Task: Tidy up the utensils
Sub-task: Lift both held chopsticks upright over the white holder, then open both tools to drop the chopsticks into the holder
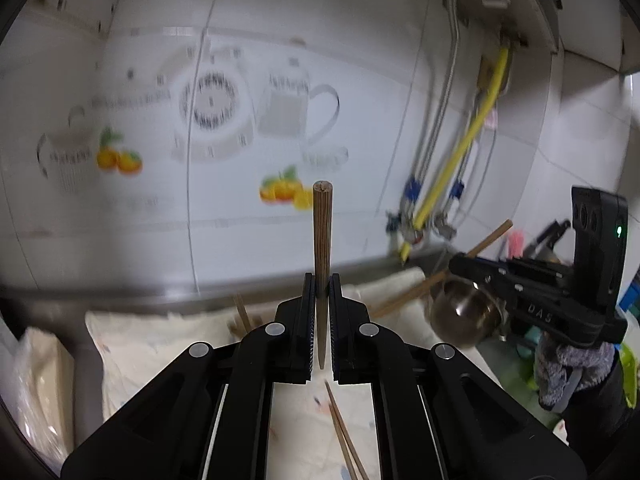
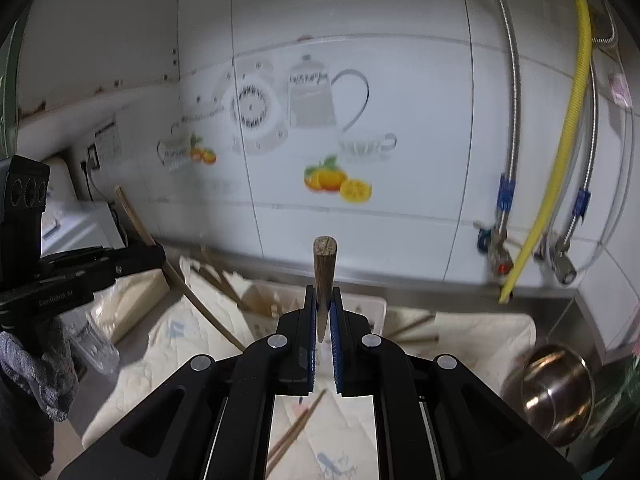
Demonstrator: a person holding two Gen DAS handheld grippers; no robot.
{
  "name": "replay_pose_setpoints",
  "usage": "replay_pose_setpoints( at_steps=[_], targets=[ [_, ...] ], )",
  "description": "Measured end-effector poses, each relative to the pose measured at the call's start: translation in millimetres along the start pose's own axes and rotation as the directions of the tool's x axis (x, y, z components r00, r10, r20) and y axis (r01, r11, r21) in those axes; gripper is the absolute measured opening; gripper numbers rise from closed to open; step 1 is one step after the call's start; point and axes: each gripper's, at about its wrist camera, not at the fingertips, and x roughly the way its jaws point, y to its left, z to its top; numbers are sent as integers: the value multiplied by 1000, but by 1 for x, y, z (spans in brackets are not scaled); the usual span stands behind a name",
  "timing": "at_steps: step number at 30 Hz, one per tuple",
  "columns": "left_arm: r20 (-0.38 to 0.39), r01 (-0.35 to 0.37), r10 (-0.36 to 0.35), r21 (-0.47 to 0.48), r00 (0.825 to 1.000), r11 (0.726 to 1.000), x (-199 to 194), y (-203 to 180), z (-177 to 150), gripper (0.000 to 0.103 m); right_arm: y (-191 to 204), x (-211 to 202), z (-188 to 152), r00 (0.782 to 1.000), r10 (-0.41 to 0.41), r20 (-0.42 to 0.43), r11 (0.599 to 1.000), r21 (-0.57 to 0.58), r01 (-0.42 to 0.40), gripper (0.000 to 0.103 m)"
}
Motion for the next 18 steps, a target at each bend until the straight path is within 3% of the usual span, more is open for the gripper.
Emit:
replay_pose_setpoints(
  at_steps=[6, 18],
  targets=[
    [57, -60, 59, 11, 997, 998, 2, 6, 31, 5, -9, 7, 21, 999, -41, 14, 999, 6, 41, 6],
    [-16, -113, 113, -54, 993, 992, 58, 38, 21, 5, -33, 42, 11, 994, -104, -33, 994, 27, 105, 6]
  ],
)
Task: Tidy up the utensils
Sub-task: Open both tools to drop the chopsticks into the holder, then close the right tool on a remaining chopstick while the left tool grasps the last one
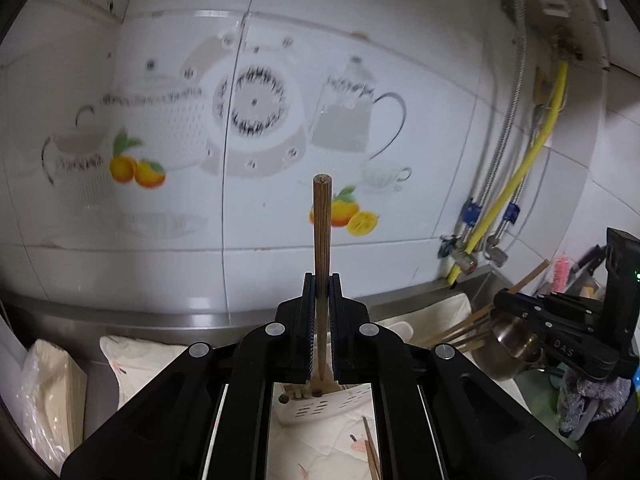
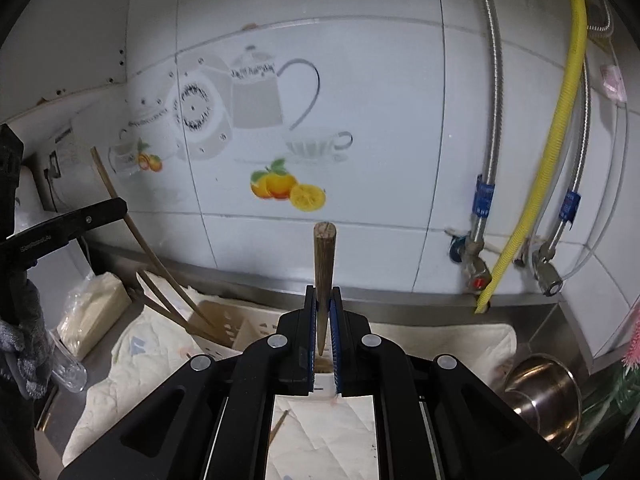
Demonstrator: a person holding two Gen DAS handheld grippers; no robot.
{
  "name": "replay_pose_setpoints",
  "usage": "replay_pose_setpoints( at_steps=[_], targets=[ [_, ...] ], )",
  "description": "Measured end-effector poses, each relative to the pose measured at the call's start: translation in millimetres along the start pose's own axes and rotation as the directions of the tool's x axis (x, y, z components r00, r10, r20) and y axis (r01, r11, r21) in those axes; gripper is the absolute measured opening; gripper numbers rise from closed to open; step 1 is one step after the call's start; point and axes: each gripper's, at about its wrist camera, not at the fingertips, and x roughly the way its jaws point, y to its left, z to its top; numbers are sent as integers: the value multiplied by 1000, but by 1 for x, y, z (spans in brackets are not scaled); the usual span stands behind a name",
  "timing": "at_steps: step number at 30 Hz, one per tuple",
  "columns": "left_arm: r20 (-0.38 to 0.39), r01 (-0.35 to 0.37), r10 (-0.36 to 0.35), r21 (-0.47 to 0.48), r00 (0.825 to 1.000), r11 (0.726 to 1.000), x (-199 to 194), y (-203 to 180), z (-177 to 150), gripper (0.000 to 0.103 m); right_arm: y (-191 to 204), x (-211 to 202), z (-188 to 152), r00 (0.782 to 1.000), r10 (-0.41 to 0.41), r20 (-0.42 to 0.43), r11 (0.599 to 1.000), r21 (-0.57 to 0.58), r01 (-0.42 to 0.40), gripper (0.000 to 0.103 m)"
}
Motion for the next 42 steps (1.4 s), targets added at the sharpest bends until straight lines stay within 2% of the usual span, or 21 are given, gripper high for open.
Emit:
replay_pose_setpoints(
  at_steps=[15, 22, 25, 27, 35, 39, 42],
  targets=[
    [-133, -9, 10, 11, 991, 1000, 50, 4, -24, 6, 0, 45, -24, 993, 11, -115, 1000, 2, -11, 7],
    [-136, -5, 7, 15, 991, 1000, 49, 4, -24, 8, -1, 46, -25, 994, 15, -110, 1000, 14, -14, 8],
    [-128, -2, 4, 19, 992, 1000, 43, 2, -23, 19, -2, 43, -24, 995, 14, -102, 1000, 21, -12, 10],
    [-112, -2, 5, 23, 994, 1000, 36, 0, -21, 31, -4, 38, -23, 996, 12, -90, 1000, 27, -10, 14],
    [-41, 6, -5, 22, 999, 1000, -10, -5, -27, 48, -3, -12, -21, 1000, -14, 19, 999, 41, 13, 23],
    [-29, 7, -7, 16, 1000, 1000, -32, -4, -44, 56, 5, -36, -34, 998, -10, 59, 999, 41, 8, 26],
    [-24, -5, 5, 5, 1000, 1000, -47, -1, -64, 64, 18, -48, -56, 998, 2, 59, 1000, 29, -4, 27]
  ],
)
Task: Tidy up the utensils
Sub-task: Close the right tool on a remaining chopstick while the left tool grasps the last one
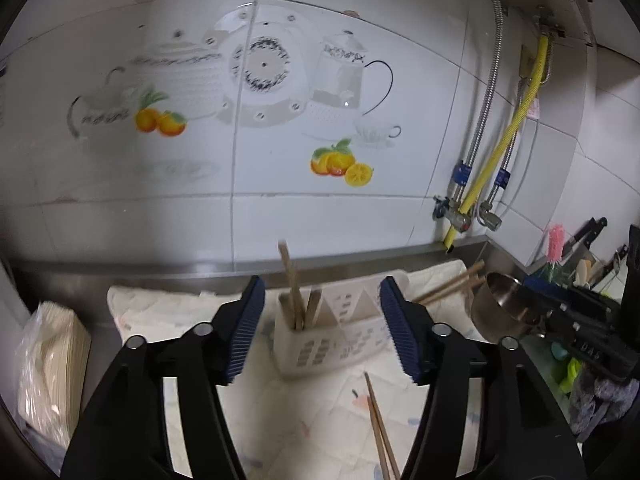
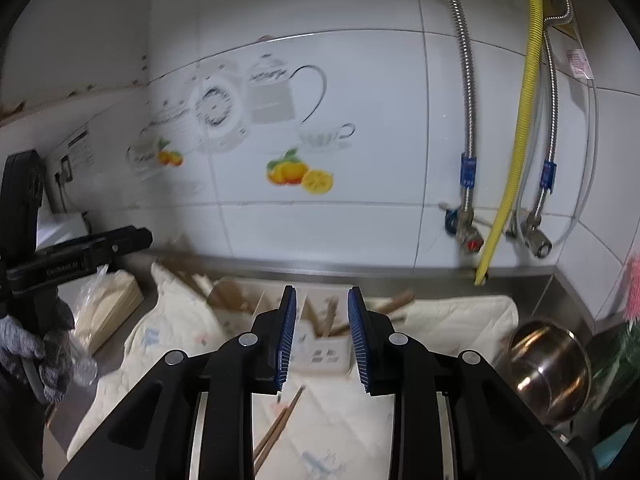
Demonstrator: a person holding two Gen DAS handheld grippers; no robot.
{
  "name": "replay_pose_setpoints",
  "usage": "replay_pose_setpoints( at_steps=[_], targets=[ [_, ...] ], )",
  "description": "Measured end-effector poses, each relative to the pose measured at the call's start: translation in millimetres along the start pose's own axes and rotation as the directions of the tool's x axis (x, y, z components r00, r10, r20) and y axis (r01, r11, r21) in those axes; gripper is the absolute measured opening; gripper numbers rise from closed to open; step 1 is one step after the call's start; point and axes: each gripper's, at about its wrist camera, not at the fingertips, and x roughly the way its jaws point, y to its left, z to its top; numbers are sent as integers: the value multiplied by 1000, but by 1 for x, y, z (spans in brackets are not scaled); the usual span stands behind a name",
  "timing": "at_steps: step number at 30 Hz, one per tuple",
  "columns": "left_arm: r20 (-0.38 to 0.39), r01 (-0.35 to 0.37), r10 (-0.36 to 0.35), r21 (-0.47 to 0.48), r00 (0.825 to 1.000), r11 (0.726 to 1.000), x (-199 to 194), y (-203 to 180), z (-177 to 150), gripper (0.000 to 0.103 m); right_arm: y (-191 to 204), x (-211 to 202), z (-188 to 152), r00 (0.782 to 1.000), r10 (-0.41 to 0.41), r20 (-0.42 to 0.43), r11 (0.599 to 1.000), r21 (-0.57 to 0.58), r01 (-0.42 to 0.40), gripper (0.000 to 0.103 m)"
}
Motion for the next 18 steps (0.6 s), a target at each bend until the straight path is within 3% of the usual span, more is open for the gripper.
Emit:
replay_pose_setpoints(
  at_steps=[8, 18],
  targets=[
    [-14, -39, 38, -30, 999, 999, -22, 10, -54, 73, 32, 8, -80, 993, 20, -114, 1000, 0, -20, 28],
    [-47, -93, 89, -109, 995, 990, -38, 36, -104, 85, 68, 36, -176, 956, 69, -284, 996, 71, -51, 28]
  ],
)
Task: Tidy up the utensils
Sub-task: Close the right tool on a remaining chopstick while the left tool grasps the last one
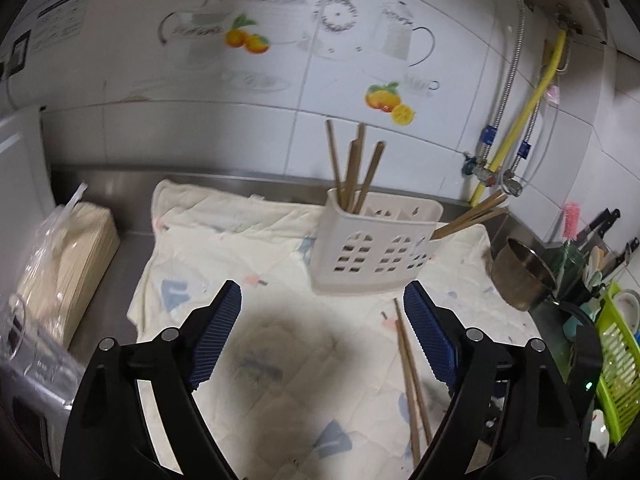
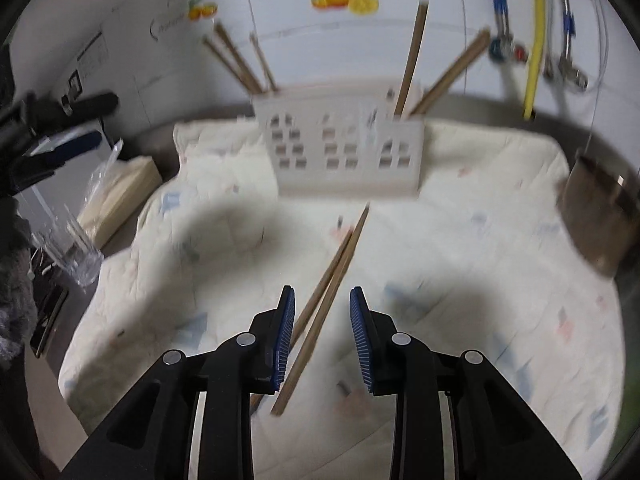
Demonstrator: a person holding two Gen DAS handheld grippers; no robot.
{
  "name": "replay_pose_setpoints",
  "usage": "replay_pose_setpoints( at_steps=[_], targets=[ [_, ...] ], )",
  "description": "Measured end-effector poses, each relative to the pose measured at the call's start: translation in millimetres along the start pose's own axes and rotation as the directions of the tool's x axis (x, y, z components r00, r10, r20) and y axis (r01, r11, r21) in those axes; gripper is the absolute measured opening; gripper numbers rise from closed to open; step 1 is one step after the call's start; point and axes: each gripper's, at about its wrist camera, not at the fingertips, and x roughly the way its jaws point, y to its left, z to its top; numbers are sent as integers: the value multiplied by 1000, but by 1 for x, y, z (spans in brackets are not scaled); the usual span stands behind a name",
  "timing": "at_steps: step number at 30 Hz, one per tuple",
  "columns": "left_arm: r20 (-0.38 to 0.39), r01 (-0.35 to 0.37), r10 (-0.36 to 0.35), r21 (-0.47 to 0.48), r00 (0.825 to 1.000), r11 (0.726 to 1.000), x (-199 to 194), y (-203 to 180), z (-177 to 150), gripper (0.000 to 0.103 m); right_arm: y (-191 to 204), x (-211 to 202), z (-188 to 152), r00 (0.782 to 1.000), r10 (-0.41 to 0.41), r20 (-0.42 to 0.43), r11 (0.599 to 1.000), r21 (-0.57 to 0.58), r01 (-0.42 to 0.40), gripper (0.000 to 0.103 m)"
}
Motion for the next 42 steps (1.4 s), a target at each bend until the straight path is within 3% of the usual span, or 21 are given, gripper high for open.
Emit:
replay_pose_setpoints(
  at_steps=[10, 25, 42],
  targets=[
    [-21, -51, 50, -41, 999, 998, -5, 21, -27, 87, 10, 29, -32, 998, 0, -60, 996, 85, 5, 20],
    [-66, -71, 67, -70, 996, 995, 4, 32, -46, 87, 5, 52, -30, 996, -26, -88, 987, 157, 39, 12],
    [-88, -72, 66, -75, 994, 995, 3, 30, -58, 87, 14, 58, -32, 991, -101, -92, 985, 134, 113, 8]
  ],
)
